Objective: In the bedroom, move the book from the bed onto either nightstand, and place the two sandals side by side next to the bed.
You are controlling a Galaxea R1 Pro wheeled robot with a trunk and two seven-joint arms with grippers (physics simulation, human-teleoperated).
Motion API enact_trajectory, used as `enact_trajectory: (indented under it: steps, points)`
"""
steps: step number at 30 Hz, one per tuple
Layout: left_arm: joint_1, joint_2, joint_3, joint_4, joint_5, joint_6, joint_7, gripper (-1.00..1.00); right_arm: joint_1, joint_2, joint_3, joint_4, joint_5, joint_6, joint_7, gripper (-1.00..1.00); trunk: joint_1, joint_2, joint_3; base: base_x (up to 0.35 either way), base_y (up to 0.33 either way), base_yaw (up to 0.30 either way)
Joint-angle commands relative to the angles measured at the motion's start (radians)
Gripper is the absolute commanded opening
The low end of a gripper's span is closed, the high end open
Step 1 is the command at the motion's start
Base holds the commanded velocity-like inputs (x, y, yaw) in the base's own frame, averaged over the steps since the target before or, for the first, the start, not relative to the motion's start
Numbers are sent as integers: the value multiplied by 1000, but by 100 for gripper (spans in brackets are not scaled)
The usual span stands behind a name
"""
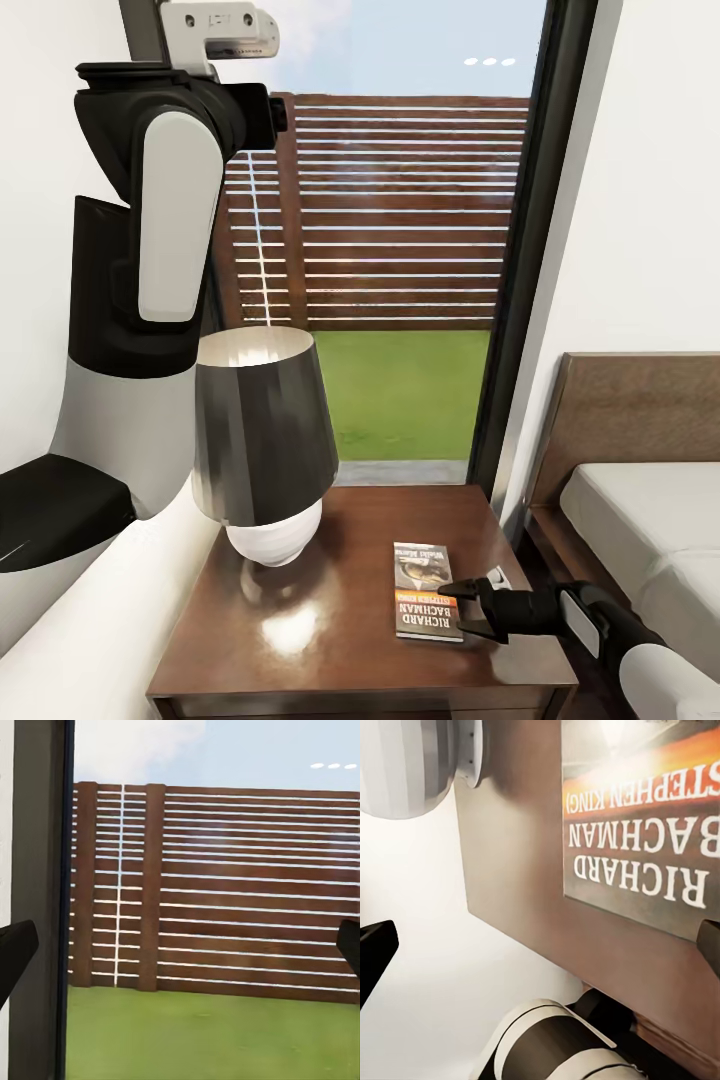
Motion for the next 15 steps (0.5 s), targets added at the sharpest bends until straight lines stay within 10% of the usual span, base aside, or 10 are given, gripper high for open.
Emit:
enact_trajectory:
  steps: [1,15]
  points:
    - [-1,0,-1,0,9,3,11,100,-1,-1,7,-1,-7,4,1,100,0,0,-1,0,0,0]
    - [-1,-1,-6,0,9,3,67,100,-1,-1,7,-2,-6,3,1,100,-16,28,11,0,0,0]
